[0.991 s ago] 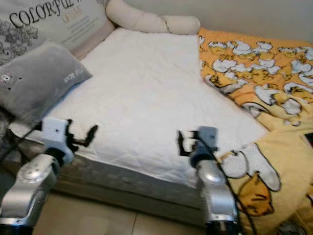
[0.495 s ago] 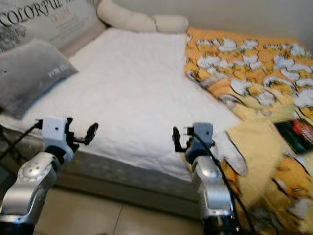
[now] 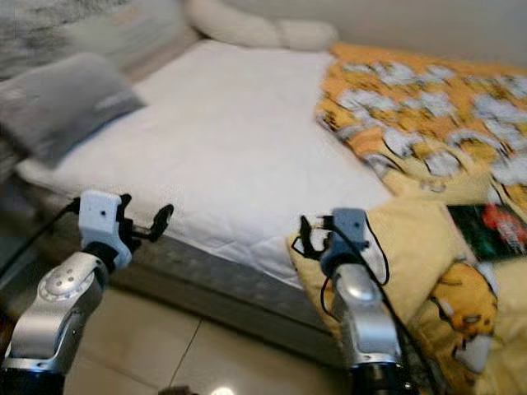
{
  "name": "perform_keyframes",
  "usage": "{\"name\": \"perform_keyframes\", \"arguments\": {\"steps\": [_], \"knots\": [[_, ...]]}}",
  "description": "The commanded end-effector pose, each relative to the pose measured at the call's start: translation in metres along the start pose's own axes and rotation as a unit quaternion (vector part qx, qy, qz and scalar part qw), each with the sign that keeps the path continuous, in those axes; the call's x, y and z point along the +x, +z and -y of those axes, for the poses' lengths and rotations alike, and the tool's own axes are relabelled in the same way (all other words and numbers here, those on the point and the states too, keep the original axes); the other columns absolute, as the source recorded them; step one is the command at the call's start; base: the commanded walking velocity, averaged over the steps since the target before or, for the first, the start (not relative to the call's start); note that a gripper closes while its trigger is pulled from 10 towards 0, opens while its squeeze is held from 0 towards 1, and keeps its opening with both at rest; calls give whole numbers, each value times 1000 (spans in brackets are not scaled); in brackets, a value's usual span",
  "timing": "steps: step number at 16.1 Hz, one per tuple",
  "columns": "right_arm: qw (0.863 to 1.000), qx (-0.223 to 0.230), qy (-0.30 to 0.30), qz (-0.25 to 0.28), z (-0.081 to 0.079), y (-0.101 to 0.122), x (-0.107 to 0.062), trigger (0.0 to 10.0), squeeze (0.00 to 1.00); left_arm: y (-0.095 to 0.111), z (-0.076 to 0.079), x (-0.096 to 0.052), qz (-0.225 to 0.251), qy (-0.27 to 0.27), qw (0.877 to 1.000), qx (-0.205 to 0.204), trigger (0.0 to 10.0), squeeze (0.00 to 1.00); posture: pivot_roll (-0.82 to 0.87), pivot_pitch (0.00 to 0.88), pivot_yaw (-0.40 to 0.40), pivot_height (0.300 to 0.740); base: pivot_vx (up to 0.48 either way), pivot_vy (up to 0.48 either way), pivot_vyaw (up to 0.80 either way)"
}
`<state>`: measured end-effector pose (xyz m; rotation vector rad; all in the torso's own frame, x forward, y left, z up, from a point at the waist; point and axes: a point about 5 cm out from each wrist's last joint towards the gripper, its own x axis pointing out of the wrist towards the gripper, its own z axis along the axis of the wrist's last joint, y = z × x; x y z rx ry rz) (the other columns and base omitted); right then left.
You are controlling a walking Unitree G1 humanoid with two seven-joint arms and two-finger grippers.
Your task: Clean up the room
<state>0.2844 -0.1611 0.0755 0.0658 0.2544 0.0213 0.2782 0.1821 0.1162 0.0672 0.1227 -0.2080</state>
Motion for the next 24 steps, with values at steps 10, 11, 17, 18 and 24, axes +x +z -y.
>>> {"name": "perform_keyframes", "arguments": {"steps": [10, 11, 17, 18, 24], "knots": [[1000, 2, 4, 1, -6, -1, 2, 10000, 0, -2, -2, 0, -9, -6, 1000, 9, 10000, 1000, 74, 0, 19, 740, 0, -271, 135], [1000, 1, 5, 1, -6, -1, 3, 10000, 0, -3, -2, 0, -10, -9, 1000, 10, 10000, 1000, 74, 0, 19, 740, 0, -270, 0], [1000, -4, 12, -1, -6, -2, 2, 10000, 0, -5, 1, 0, -12, -14, 1000, 10, 10000, 1000, 70, 0, 21, 740, 0, -270, 0], [1000, -4, 16, -1, -7, -2, 2, 10000, 0, -5, 1, 0, -13, -14, 1000, 9, 10000, 1000, 70, 0, 21, 740, 0, -262, 800], [1000, 18, 23, -3, -8, -3, 2, 10000, 1000, -6, 3, -1, -20, -19, 1000, -10, 10000, 1000, 69, 0, 21, 740, 0, -266, 800]]}}
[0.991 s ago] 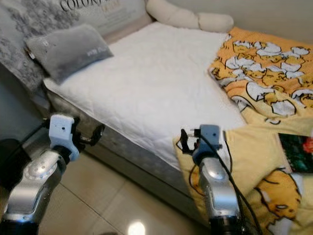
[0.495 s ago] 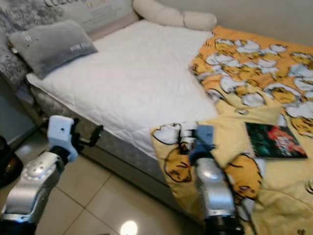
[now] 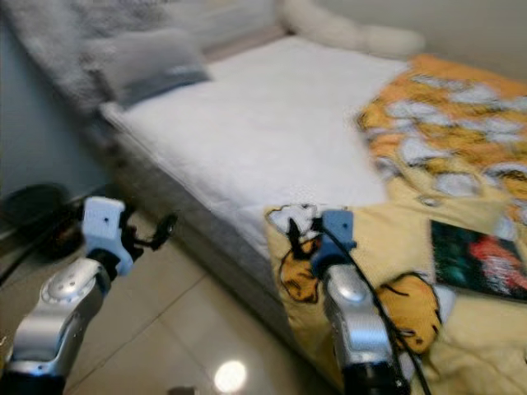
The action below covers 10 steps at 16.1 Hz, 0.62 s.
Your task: Clean up the room
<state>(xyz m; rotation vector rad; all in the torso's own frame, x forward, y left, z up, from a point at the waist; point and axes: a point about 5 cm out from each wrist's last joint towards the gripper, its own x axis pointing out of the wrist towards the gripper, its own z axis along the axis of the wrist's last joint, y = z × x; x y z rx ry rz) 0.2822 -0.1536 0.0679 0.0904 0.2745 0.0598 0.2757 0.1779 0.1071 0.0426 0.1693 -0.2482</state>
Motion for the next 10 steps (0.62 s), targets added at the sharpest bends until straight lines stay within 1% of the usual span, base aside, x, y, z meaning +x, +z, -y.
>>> {"name": "perform_keyframes", "arguments": {"steps": [1, 3, 4, 5, 9, 10], "knots": [[1000, 7, 3, 8, -1, 5, 2, 10000, 1000, 3, -2, 0, 2, 3, 1000, 4, 10000, 1000, 69, 0, 21, 740, 0, -262, 800], [1000, 10, 6, 8, -2, 5, 1, 10000, 1000, 3, -2, 0, 1, 3, 1000, 7, 10000, 1000, 68, 0, 22, 740, 0, -262, 800], [1000, 3, 9, 6, -3, 5, 1, 10000, 412, 3, -2, 0, 0, 3, 1000, 8, 10000, 1000, 68, 0, 22, 740, 0, -262, 0], [1000, -5, 12, 2, -4, 4, 2, 10000, 0, 3, -2, 0, 0, 2, 1000, 9, 10000, 1000, 68, 0, 22, 740, 0, -259, 0], [1000, 9, 8, -2, -2, 2, 1, 10000, 0, 3, -1, 0, -1, 0, 1000, 10, 10000, 1000, 65, 0, 22, 740, 0, -263, 0], [1000, 21, 7, -4, -2, 2, 1, 10000, 0, 2, 0, 0, -2, -1, 1000, 11, 10000, 1000, 65, 0, 22, 740, 0, -266, 0]]}}
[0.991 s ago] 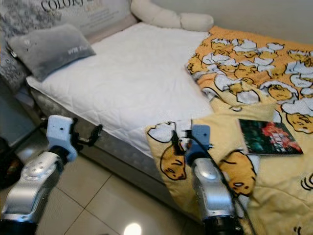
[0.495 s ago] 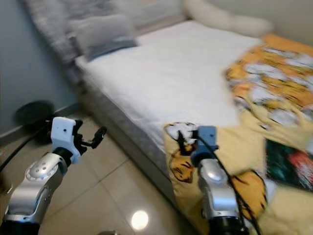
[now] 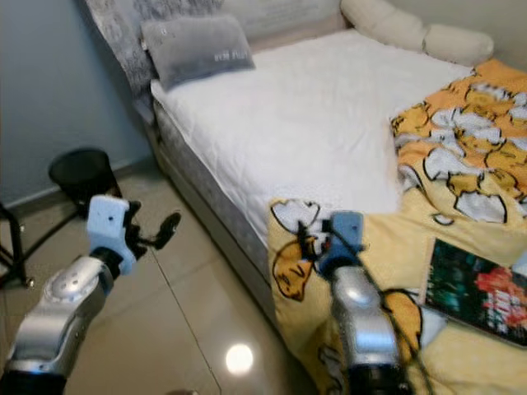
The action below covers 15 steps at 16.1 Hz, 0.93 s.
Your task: Clean up the room
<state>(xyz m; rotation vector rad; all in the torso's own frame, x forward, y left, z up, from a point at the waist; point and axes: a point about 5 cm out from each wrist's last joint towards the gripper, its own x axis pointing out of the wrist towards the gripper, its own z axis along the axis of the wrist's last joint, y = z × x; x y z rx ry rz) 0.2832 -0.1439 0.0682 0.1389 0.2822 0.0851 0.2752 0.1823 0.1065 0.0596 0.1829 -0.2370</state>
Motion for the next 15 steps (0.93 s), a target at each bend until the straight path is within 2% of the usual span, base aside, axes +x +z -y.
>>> {"name": "perform_keyframes", "arguments": {"steps": [1, 3, 5, 7, 15], "knots": [[1000, 19, -4, -3, 7, 2, -1, 10000, 0, 3, 4, 1, 5, -8, 1000, 4, 10000, 1000, 65, 0, 22, 740, 0, -266, 0], [999, 38, 11, -3, 4, 3, -1, 10000, 0, 3, 5, 1, 4, -9, 1000, 4, 10000, 1000, 63, 0, 20, 740, 0, -263, -613], [999, 34, 13, -6, 3, 3, -2, 10000, 0, 3, 5, 1, 4, -10, 1000, 4, 10000, 1000, 63, 0, 20, 740, 0, -266, -800], [1000, 10, 12, -7, 4, 2, -2, 10000, 0, 2, 6, 1, 3, -11, 1000, 4, 10000, 1000, 61, 0, 22, 740, 0, -264, 0], [999, 6, 31, -11, 1, 3, -3, 10000, 0, 0, 10, 1, 0, -15, 1000, 3, 10000, 1000, 59, 0, 20, 740, 0, -32, 0]]}}
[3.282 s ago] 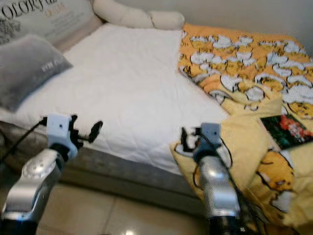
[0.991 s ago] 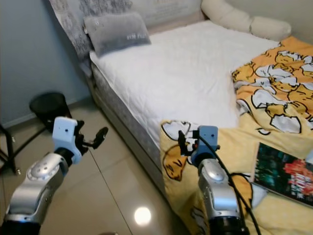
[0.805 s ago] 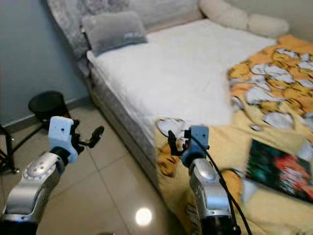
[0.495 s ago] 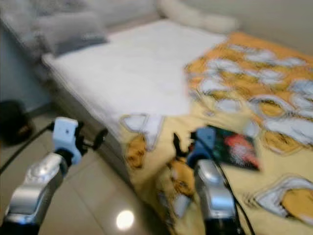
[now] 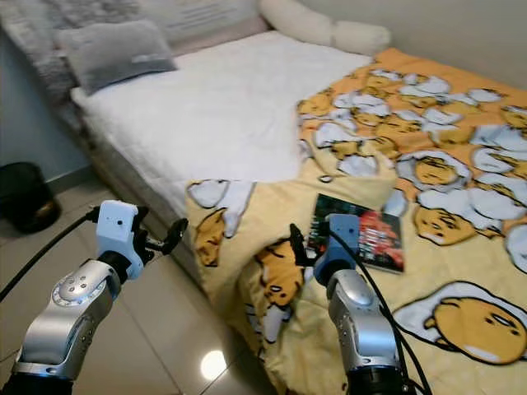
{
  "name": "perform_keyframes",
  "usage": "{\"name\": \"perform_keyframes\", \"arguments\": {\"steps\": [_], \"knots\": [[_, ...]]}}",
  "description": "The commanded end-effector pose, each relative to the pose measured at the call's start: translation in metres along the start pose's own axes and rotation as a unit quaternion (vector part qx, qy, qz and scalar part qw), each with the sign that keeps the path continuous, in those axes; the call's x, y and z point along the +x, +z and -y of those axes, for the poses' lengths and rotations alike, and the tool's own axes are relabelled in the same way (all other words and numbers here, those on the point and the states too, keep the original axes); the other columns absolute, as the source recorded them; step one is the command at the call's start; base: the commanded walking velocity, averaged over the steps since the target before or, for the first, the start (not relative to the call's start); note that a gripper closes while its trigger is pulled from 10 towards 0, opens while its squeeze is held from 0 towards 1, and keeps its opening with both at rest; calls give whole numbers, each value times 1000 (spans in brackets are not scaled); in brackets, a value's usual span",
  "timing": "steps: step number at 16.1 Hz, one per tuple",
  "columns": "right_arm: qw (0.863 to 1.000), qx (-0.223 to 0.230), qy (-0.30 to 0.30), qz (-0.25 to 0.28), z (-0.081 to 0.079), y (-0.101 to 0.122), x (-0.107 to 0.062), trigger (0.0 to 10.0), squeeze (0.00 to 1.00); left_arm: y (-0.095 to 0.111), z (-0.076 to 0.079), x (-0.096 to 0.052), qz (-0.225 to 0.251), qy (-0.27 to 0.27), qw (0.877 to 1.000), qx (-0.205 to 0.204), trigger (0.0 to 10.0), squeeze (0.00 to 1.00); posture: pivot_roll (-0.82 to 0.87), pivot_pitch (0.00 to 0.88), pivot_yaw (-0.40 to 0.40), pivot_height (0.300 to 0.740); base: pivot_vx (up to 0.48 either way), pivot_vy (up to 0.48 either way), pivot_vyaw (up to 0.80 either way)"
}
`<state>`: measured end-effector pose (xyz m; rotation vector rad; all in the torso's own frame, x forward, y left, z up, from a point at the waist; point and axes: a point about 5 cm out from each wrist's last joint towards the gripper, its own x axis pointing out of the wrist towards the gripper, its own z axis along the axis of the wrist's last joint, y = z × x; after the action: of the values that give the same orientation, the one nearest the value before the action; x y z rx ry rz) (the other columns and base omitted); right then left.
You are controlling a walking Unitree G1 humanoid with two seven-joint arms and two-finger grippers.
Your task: Clean up the room
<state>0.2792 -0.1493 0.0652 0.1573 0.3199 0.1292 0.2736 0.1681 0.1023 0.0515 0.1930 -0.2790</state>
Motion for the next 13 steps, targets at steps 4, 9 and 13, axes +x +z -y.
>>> {"name": "perform_keyframes", "arguments": {"steps": [4, 9, 13], "knots": [[1000, 2, 9, 11, -4, 8, 1, 10000, 0, 3, -2, 0, 0, 1, 1000, 18, 10000, 1000, 58, 0, 20, 740, 0, 0, 0], [993, 86, -80, 2, 29, 2, -9, 10000, 1000, -3, 7, -8, -9, -56, 997, 58, 10000, 988, 69, 0, 3, 740, 0, 0, 0], [943, 284, -172, -17, 56, -11, -21, 10000, 1000, -10, 16, -7, -31, -165, 980, 112, 10000, 902, 39, 0, 9, 740, 0, 0, 0]]}}
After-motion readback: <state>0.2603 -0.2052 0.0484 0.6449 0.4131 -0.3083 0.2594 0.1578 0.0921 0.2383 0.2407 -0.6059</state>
